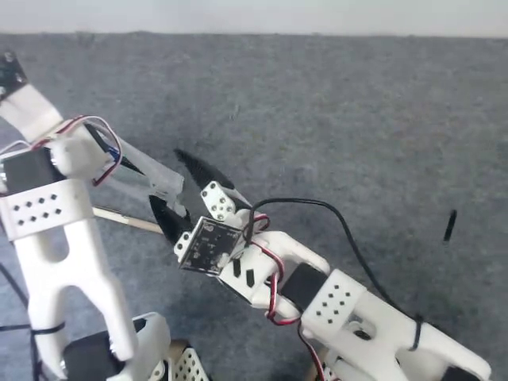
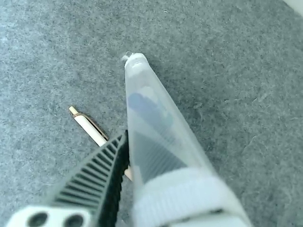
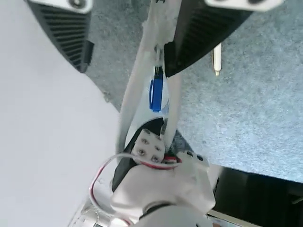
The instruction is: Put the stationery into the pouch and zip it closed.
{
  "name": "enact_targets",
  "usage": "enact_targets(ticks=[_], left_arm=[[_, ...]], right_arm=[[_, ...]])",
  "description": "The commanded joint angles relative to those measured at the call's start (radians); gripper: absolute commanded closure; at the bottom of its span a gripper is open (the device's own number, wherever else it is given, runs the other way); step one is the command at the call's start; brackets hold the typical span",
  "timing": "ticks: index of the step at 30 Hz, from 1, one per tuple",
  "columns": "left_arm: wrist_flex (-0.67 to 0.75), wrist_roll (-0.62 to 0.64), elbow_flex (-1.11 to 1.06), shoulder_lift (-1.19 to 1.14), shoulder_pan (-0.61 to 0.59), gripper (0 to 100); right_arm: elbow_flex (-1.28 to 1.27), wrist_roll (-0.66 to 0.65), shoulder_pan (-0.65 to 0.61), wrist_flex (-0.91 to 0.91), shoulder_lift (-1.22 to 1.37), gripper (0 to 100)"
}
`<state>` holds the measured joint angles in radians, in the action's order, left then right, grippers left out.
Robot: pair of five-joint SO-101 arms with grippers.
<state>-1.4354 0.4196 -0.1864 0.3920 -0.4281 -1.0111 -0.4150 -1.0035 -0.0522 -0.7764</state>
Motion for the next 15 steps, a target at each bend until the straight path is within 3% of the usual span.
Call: enact_targets(ticks=[1, 15], left_arm=[[0.026, -0.011, 0.008, 0.005, 0.005, 99], [0.052, -0.006, 0.012, 0.012, 0.002, 99]], right_arm=[[0.009, 0.002, -0.025, -0.073, -0.116, 82.7], [0.005, 0.0, -0.053, -0.173, -0.153, 85.7]])
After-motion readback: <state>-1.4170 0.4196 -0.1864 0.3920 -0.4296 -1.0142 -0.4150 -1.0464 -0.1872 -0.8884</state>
